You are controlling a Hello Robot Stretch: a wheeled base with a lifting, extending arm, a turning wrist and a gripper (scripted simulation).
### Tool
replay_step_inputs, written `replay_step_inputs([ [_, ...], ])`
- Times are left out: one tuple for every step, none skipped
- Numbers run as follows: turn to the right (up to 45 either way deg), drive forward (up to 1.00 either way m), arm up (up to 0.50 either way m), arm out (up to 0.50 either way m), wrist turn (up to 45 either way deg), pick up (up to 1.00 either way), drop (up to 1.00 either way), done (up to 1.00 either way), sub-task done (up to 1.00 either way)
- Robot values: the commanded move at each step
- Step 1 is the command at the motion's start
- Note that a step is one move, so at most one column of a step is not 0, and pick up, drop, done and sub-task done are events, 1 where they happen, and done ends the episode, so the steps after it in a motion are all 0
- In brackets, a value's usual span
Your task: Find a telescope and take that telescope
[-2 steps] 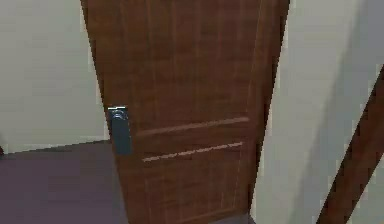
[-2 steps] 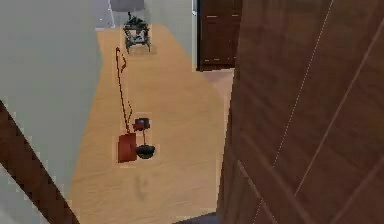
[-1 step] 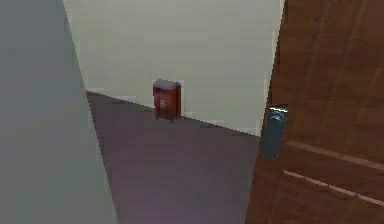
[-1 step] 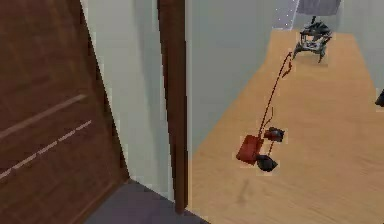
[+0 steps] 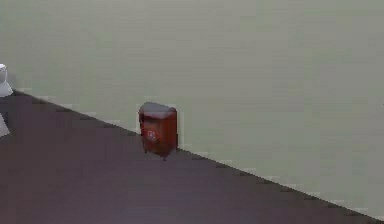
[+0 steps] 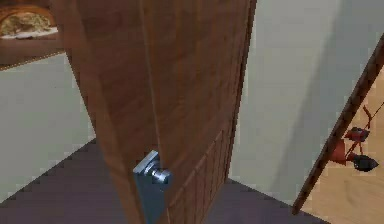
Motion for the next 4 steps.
replay_step_inputs([
  [27.0,0.0,0.0,0.0,0.0,0.0,0.0,0.0,0.0],
  [0.0,0.6,0.0,0.0,0.0,0.0,0.0,0.0,0.0],
  [3.0,0.0,0.0,0.0,0.0,0.0,0.0,0.0,0.0],
  [0.0,0.15,0.0,0.0,0.0,0.0,0.0,0.0,0.0],
])
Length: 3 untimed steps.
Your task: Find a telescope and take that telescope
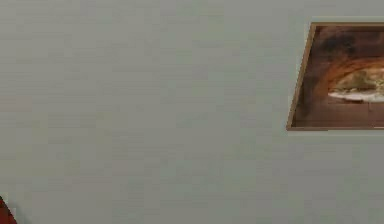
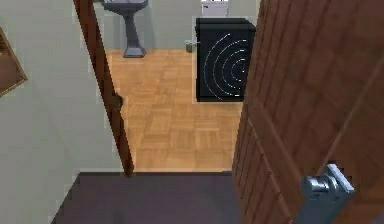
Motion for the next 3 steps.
replay_step_inputs([
  [45.0,0.0,0.0,0.0,0.0,0.0,0.0,0.0,0.0],
  [42.0,0.0,0.0,0.0,0.0,0.0,0.0,0.0,0.0],
  [0.0,1.0,0.0,0.0,0.0,0.0,0.0,0.0,0.0],
])
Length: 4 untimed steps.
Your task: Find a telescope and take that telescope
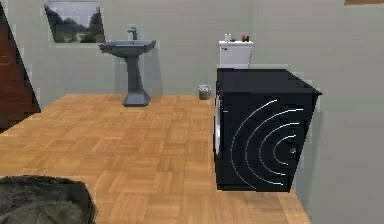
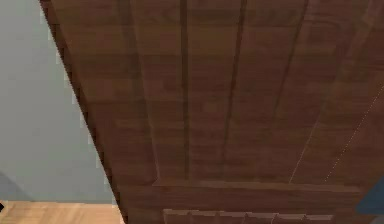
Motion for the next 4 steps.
replay_step_inputs([
  [6.0,0.0,0.0,0.0,0.0,0.0,0.0,0.0,0.0],
  [0.0,0.35,0.0,0.0,0.0,0.0,0.0,0.0,0.0],
  [-33.0,0.0,0.0,0.0,0.0,0.0,0.0,0.0,0.0],
  [0.0,1.0,0.0,0.0,0.0,0.0,0.0,0.0,0.0],
])
